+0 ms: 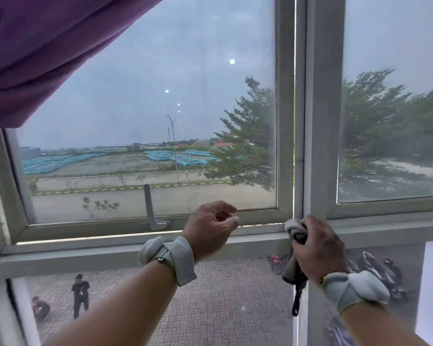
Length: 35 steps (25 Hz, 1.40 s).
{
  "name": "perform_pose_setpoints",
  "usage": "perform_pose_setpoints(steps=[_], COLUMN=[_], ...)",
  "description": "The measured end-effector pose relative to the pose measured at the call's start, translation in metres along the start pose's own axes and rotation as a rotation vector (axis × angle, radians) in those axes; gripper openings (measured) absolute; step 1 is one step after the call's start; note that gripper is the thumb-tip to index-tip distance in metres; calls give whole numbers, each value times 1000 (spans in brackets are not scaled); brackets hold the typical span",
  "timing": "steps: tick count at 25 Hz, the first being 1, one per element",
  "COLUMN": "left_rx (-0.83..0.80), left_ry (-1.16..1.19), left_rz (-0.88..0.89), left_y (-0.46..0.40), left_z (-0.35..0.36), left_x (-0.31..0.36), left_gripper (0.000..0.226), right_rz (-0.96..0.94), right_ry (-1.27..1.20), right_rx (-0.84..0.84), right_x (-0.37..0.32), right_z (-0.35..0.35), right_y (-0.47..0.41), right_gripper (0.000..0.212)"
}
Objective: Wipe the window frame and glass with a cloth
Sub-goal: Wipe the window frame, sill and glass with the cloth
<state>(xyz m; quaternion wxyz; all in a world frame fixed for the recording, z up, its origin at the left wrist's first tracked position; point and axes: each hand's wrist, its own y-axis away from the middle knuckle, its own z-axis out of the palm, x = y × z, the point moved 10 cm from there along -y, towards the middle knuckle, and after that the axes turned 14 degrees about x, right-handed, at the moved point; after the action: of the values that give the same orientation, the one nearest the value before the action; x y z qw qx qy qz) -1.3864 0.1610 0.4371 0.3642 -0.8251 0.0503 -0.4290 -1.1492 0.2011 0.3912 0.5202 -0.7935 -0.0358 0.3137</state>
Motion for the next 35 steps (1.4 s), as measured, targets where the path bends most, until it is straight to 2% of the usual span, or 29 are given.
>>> perform_pose_setpoints(steps=[4, 11, 20, 26, 35], left_rx=[-5, -41, -10, 105, 212], left_ry=[3, -3, 26, -62, -86], left_rz=[7, 37, -25, -33, -169], left_y=[-2, -5, -9, -10, 2], left_z=[-16, -59, -128, -230, -346], left_x=[-10, -30, -73, -115, -190], left_gripper=[20, 22, 17, 17, 14], right_rz=[1, 0, -37, -55, -133], right_ry=[-45, -151, -165, -233, -382], right_rx=[12, -82, -111, -154, -277], right_x=[-19, -89, -170, -262, -398], right_z=[9, 43, 71, 101, 149], right_y=[16, 49, 84, 124, 186], right_gripper=[25, 22, 22, 23, 21])
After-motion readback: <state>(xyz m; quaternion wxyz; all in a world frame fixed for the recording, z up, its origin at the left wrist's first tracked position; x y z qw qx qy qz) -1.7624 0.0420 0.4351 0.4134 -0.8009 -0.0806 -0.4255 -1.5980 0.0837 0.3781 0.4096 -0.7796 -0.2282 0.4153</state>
